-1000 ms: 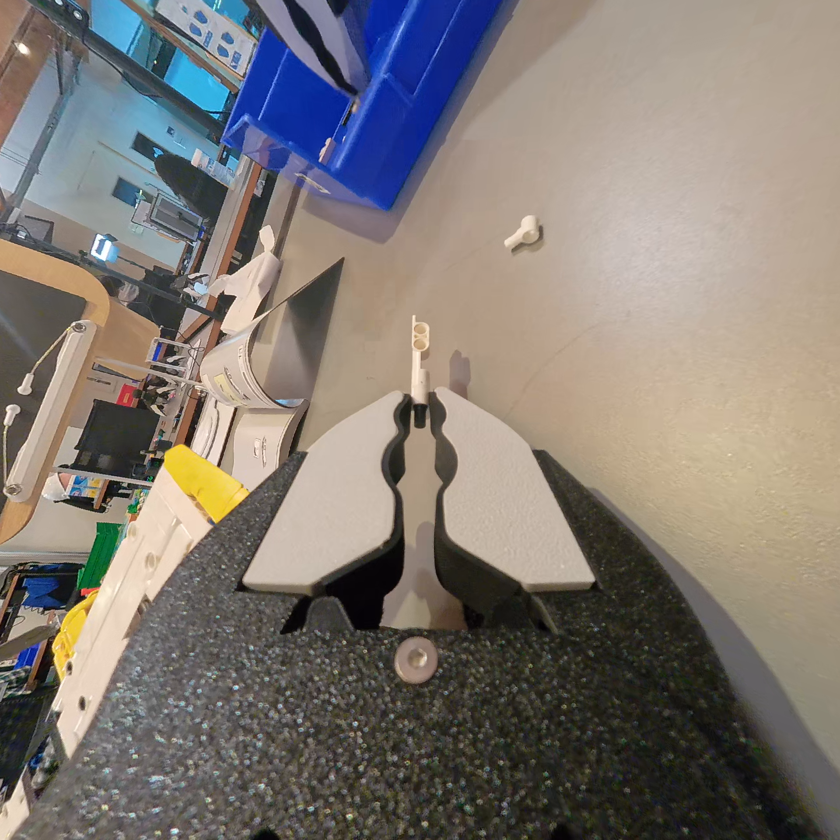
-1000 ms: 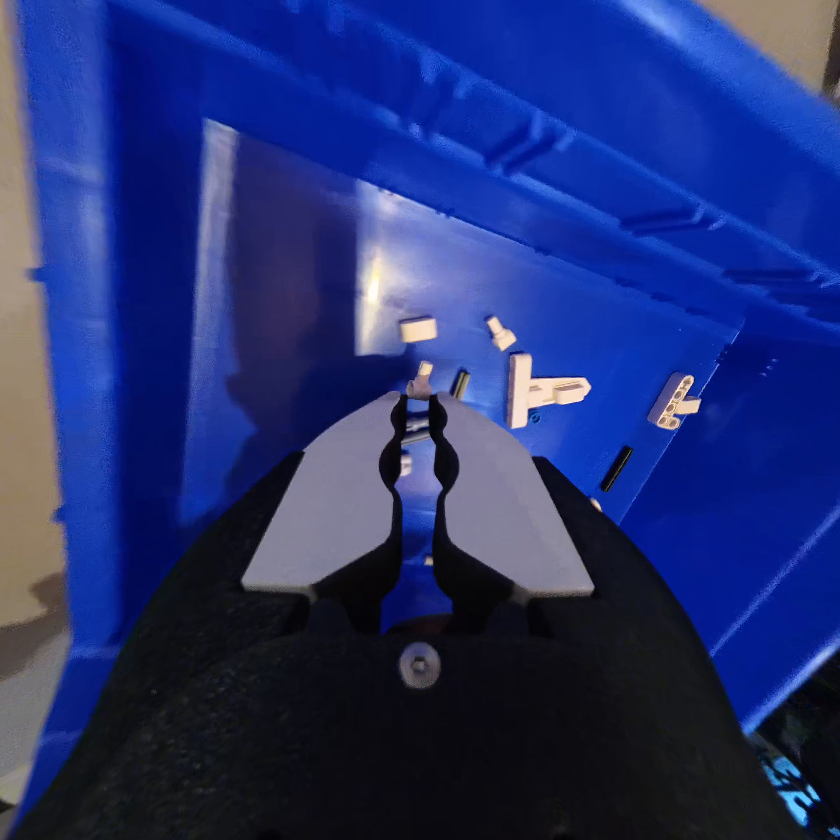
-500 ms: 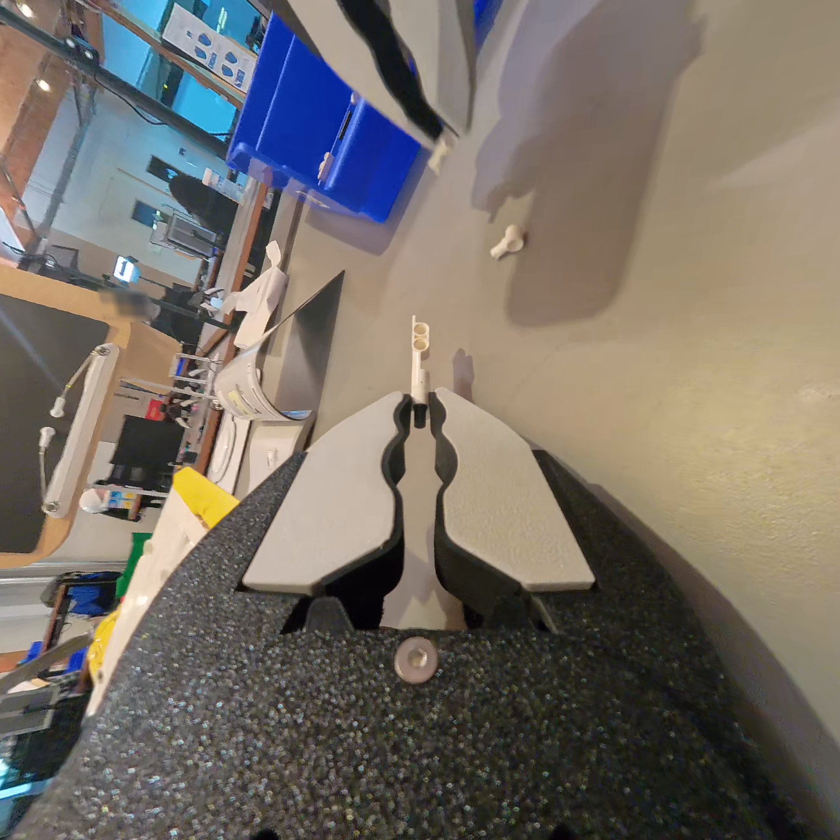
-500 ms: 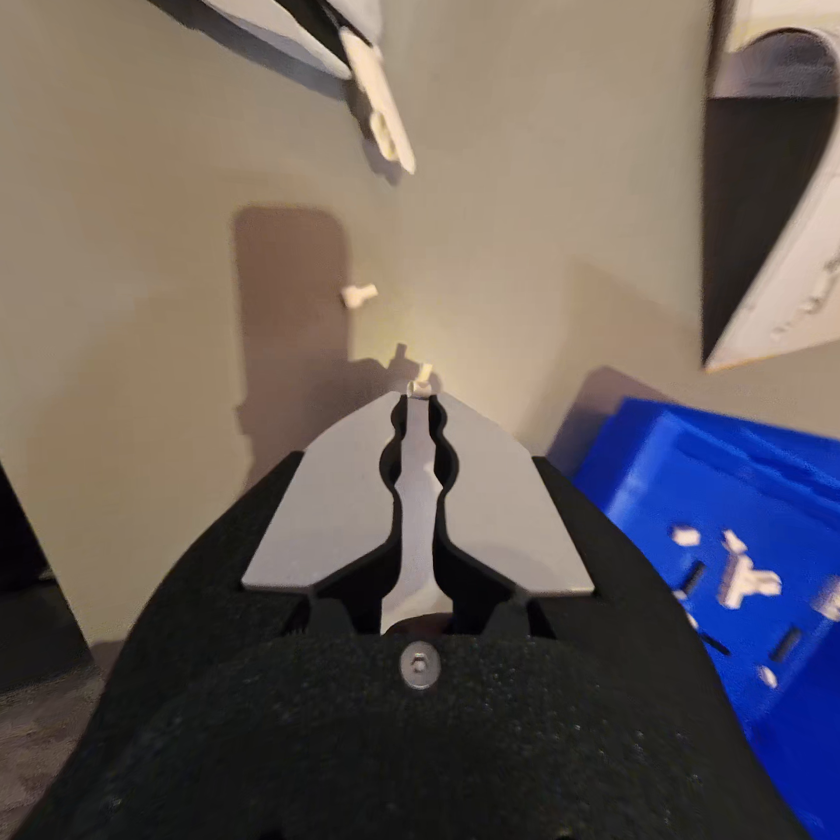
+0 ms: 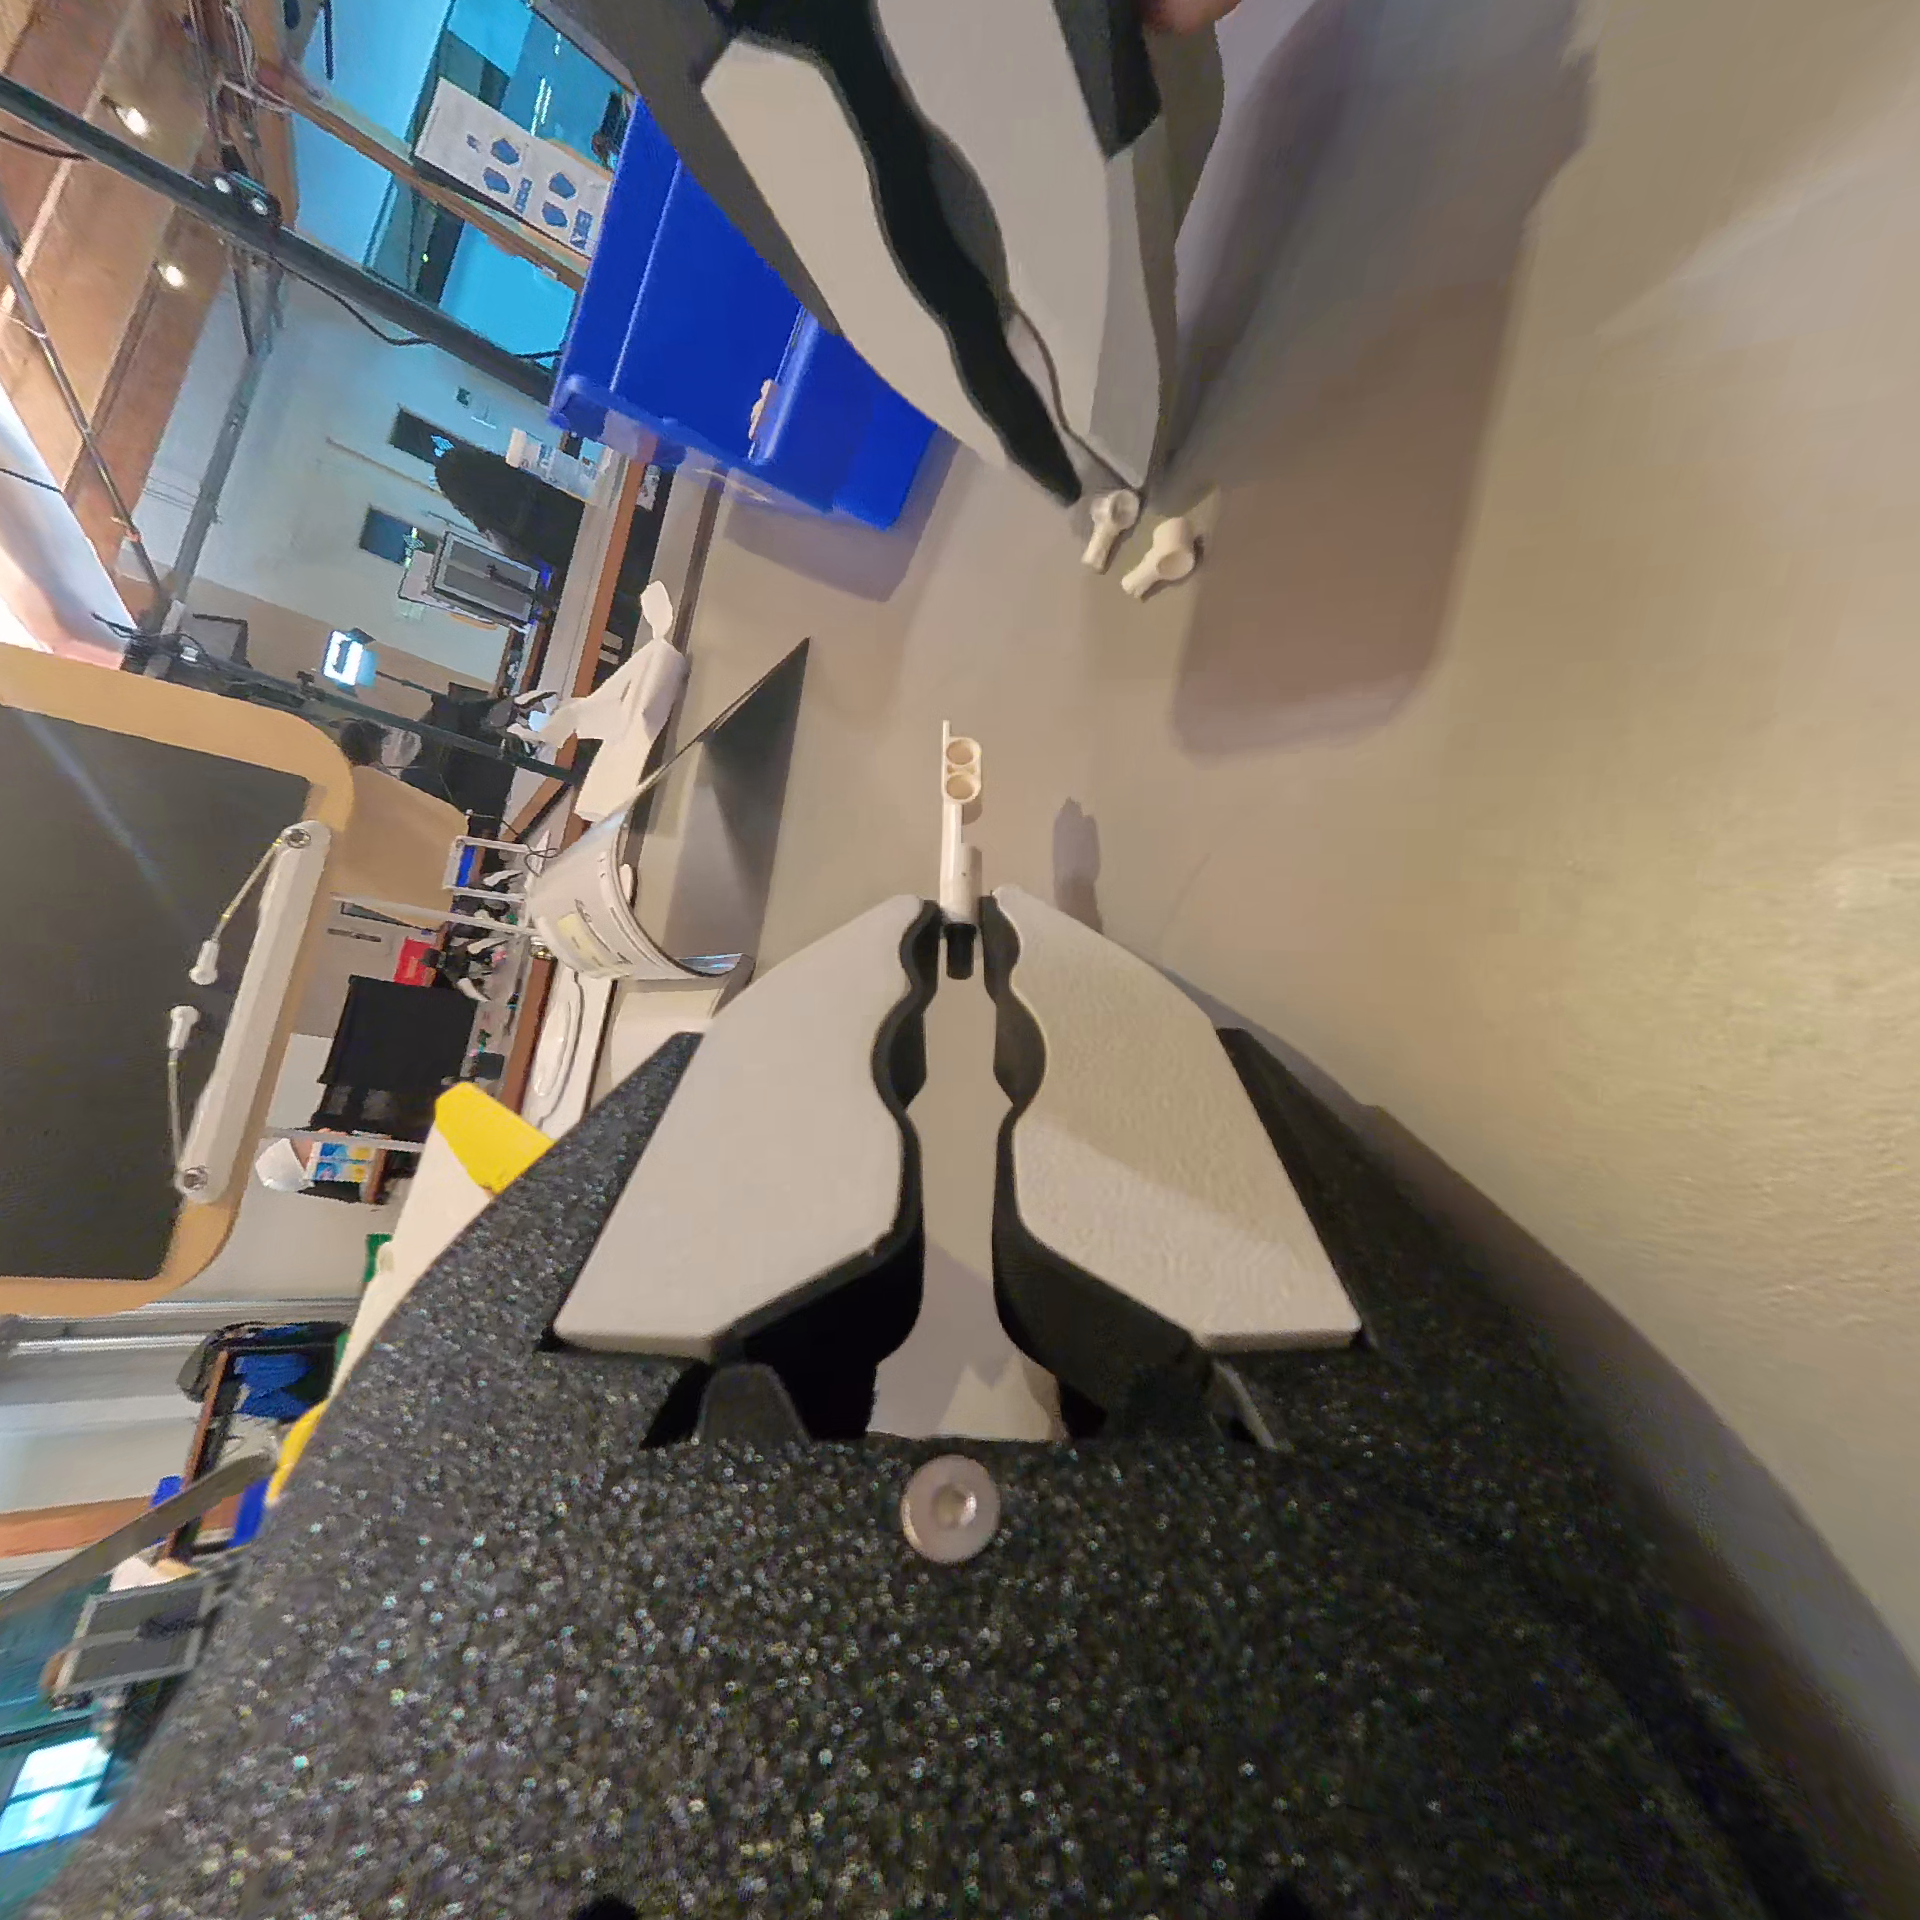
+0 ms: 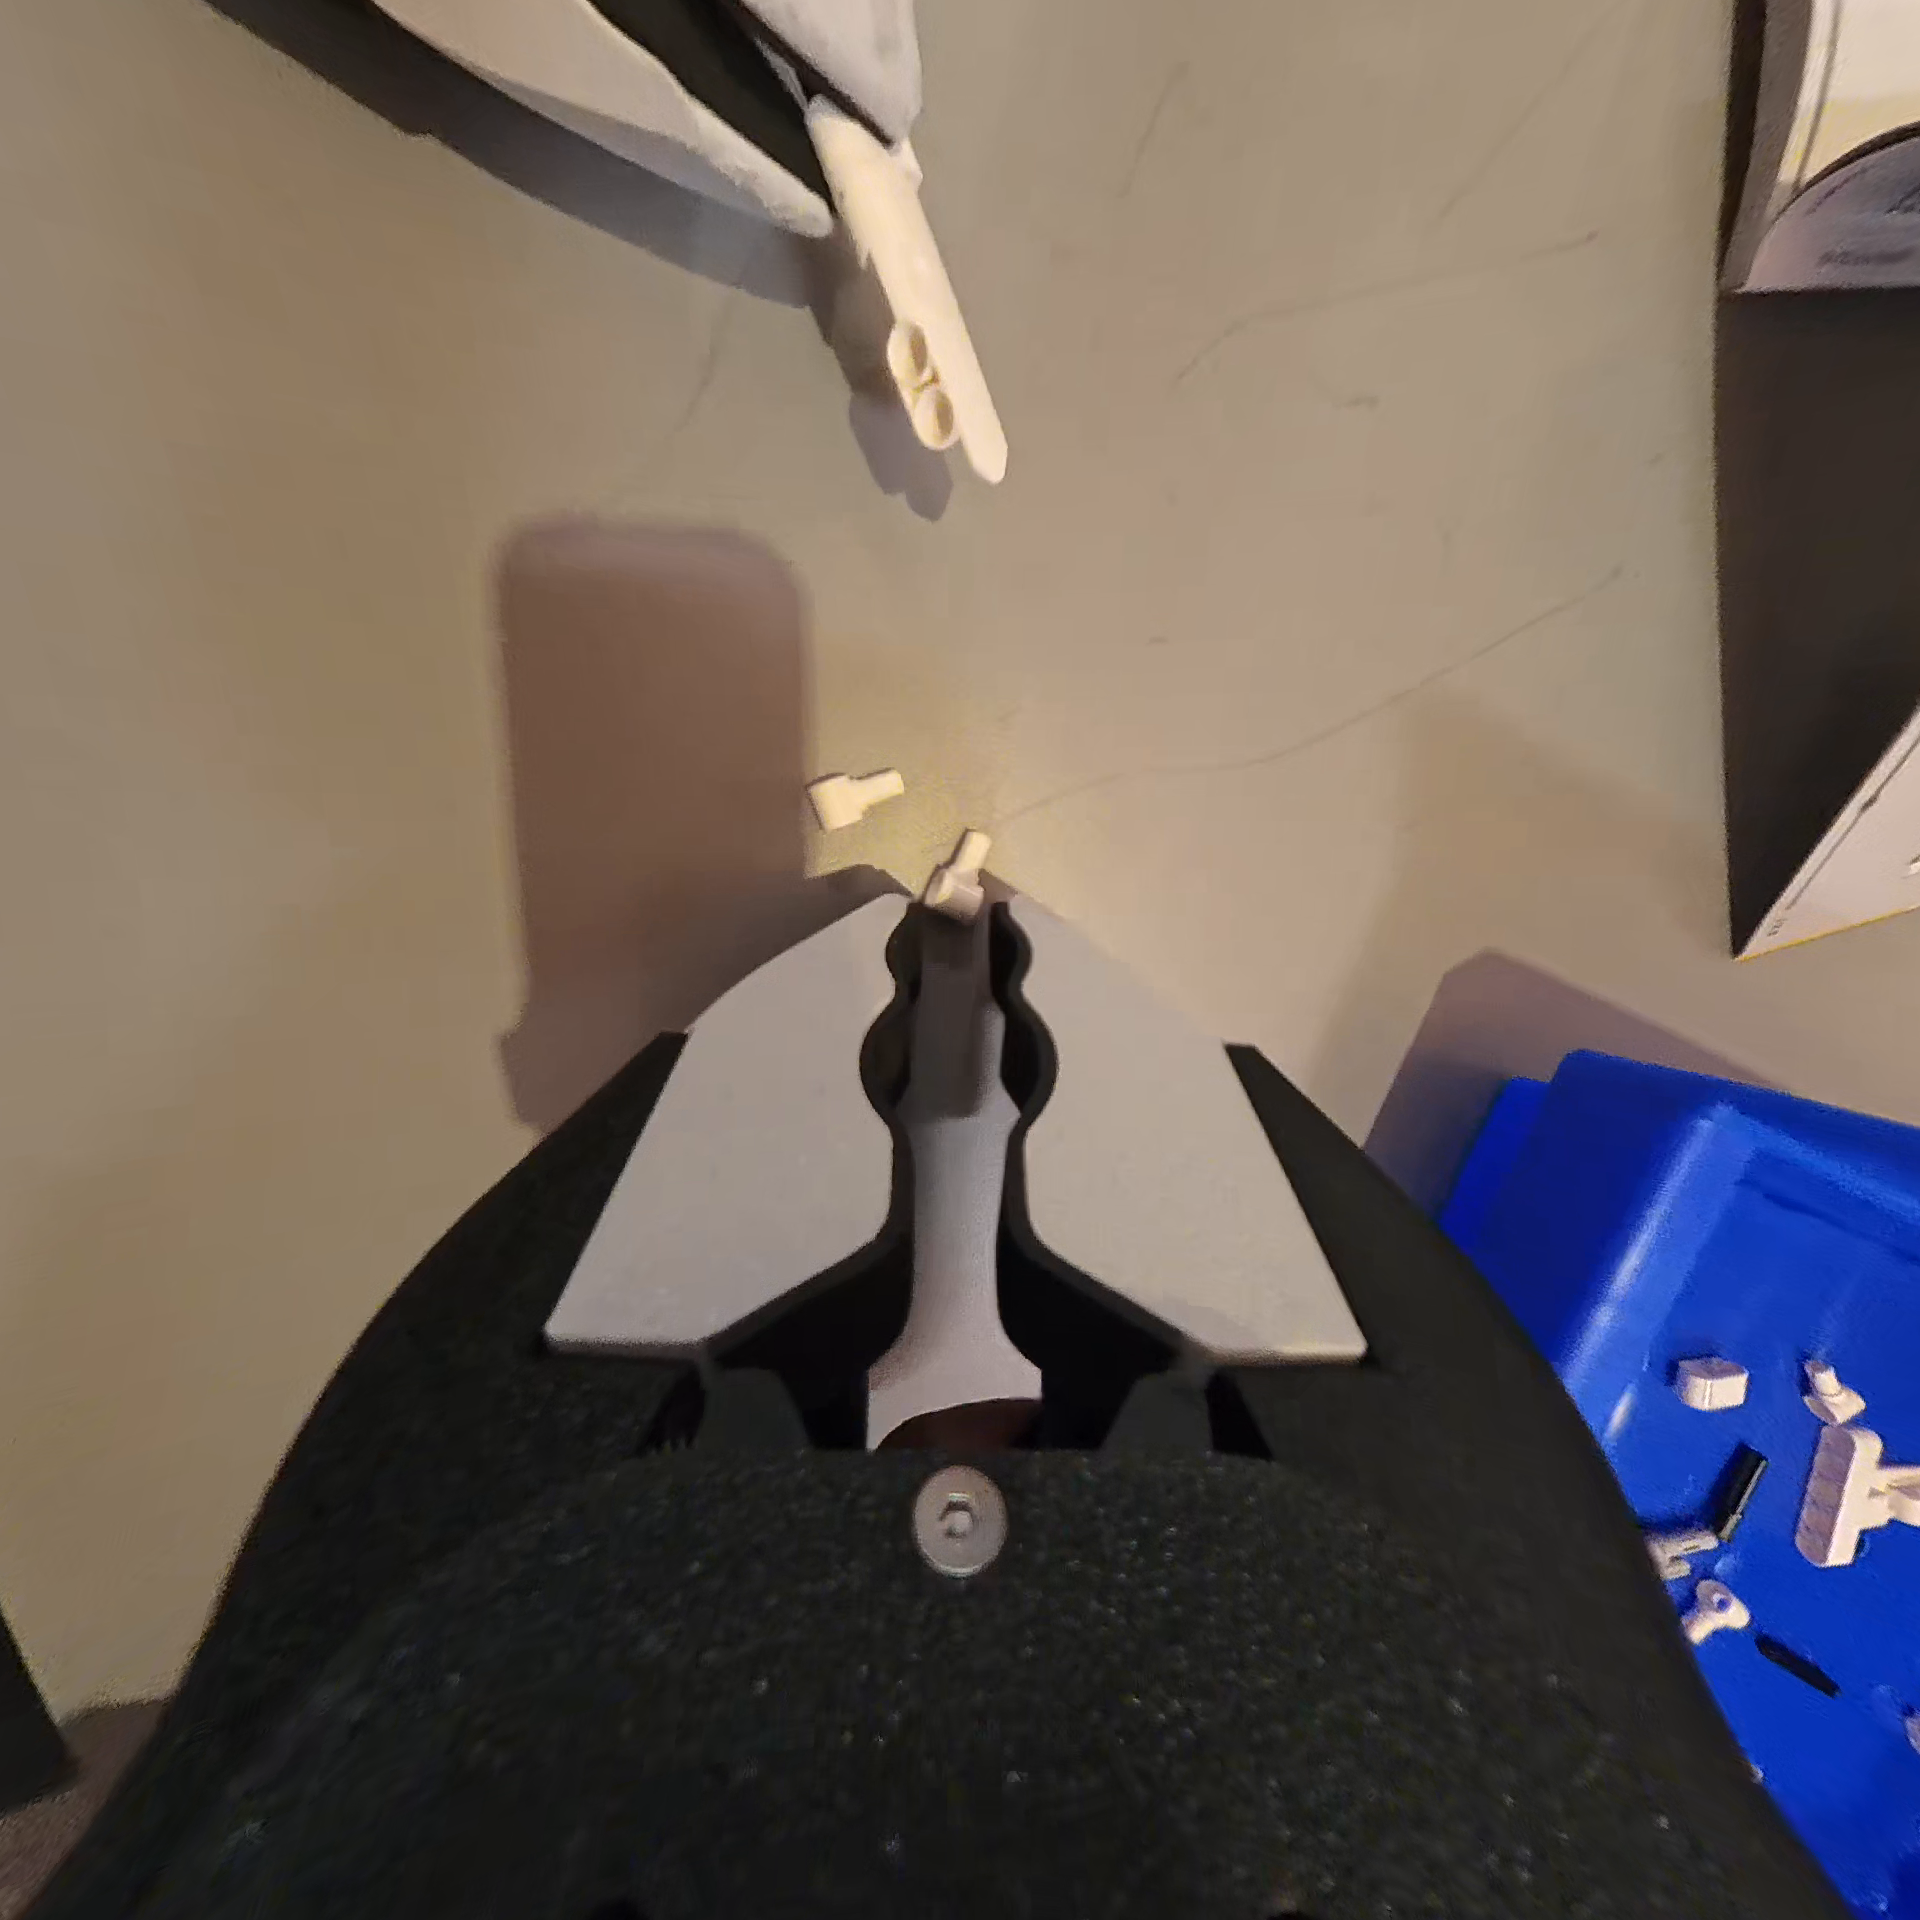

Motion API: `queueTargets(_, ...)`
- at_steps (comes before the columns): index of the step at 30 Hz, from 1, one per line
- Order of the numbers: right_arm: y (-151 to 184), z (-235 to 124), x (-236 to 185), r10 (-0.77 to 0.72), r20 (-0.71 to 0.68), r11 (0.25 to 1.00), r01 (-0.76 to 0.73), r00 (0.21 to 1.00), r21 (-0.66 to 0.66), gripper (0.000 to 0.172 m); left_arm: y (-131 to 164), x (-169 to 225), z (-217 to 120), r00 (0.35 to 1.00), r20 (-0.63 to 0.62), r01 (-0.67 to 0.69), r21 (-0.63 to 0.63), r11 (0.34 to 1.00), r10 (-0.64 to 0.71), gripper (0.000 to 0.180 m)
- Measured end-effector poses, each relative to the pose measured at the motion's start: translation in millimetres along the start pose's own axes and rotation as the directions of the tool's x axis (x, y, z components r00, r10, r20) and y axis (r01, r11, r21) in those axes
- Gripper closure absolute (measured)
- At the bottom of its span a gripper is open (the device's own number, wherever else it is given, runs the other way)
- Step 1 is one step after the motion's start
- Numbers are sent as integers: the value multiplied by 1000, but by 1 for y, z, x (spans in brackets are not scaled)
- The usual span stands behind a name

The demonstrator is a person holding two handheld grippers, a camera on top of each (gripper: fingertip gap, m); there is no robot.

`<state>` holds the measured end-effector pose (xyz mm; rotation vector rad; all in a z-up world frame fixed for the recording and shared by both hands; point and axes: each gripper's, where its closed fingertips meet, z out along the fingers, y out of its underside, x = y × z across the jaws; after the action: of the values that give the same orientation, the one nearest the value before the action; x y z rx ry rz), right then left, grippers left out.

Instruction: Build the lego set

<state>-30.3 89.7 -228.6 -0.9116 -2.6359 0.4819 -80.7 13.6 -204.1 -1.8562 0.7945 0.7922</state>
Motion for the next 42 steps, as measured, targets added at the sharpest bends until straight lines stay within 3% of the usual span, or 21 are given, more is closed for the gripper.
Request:
queueTargets(5,-8,-1,8,-31,-40,994,35,999,100,154,-1,-2,2,997,-25,75,25,997,-74,173)
queueTargets(11,-49,-8,4,-190,-121,921,219,974,321,152,-8,1,3,986,-89,150,67,986,-143,173)
queueTargets(15,-56,-3,3,-280,-156,893,317,947,319,145,-8,3,3,982,-117,159,70,985,-150,173)
queueTargets(21,-60,8,-4,-345,-145,872,373,928,317,152,-13,9,4,978,-164,144,84,986,-129,173)
queueTargets(25,-67,6,-8,-354,-161,847,389,921,363,164,-15,7,3,972,-172,180,92,979,-162,173)
queueTargets(30,-68,3,-9,-330,-155,823,364,931,436,164,-19,2,0,953,-203,255,131,958,-226,169)
queueTargets(36,-73,-3,-12,-300,-120,794,317,946,518,164,-39,-3,-10,904,-284,391,239,889,-321,164)
queueTargets(42,-82,-16,-22,-296,-94,751,292,951,592,164,-44,-2,-8,905,-284,388,250,887,-316,166)
